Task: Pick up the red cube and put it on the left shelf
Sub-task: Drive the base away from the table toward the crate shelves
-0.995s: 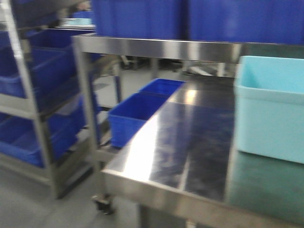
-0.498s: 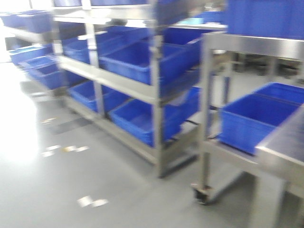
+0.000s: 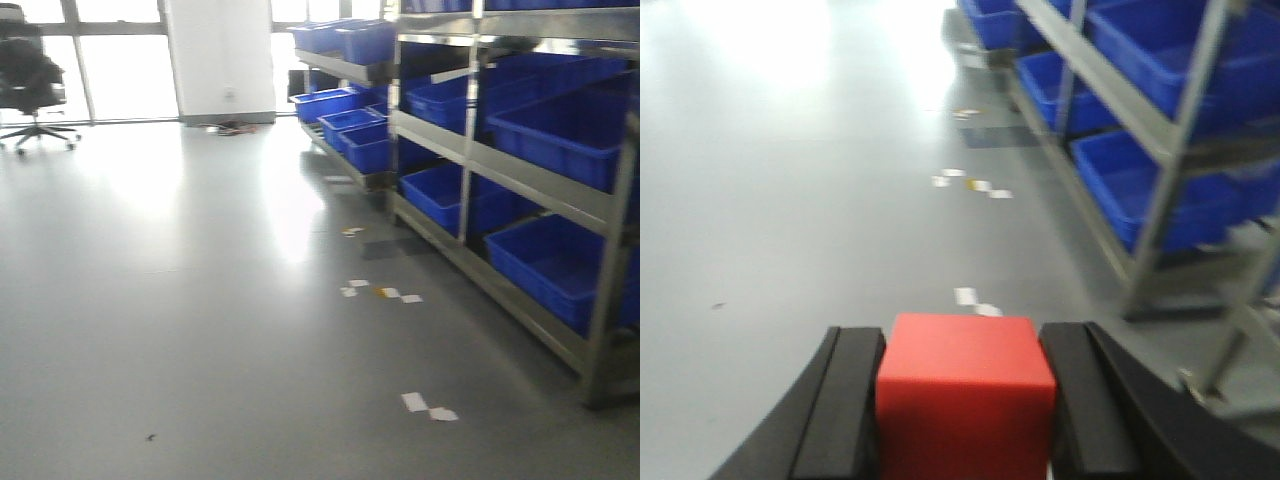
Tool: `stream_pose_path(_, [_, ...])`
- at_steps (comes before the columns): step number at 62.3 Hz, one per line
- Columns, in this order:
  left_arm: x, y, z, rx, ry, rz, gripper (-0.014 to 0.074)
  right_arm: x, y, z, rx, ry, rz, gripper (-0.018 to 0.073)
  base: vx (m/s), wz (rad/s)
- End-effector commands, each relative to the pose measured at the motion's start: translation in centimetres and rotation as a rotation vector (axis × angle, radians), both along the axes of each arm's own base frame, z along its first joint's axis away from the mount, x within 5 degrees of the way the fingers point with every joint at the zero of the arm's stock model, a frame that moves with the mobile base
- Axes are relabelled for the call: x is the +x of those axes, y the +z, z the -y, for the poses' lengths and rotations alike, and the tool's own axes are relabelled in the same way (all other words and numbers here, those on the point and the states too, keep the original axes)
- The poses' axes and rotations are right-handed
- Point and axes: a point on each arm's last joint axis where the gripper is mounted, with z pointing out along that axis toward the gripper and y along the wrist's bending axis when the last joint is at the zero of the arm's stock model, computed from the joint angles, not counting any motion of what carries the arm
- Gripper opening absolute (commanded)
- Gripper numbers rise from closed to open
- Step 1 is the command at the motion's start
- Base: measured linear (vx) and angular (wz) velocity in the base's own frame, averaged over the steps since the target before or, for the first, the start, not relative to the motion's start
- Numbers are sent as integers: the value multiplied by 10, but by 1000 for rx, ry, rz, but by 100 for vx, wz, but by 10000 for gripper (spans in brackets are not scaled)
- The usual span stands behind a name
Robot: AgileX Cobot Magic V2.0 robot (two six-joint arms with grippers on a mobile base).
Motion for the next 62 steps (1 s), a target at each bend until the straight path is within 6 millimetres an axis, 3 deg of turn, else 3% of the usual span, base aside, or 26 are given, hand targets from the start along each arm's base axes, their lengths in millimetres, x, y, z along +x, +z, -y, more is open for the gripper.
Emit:
stream_pose_path(1, [0, 1, -1, -15, 10, 79, 102, 1, 16, 0, -19, 6, 101, 52, -6, 104])
stream_pose_path(31, [0, 1, -1, -15, 10, 79, 102, 1, 16, 0, -19, 6, 101, 52, 5, 71])
stream_pose_path(62, [0, 1, -1, -15, 10, 79, 102, 1, 16, 0, -19, 6, 101, 52, 28, 17])
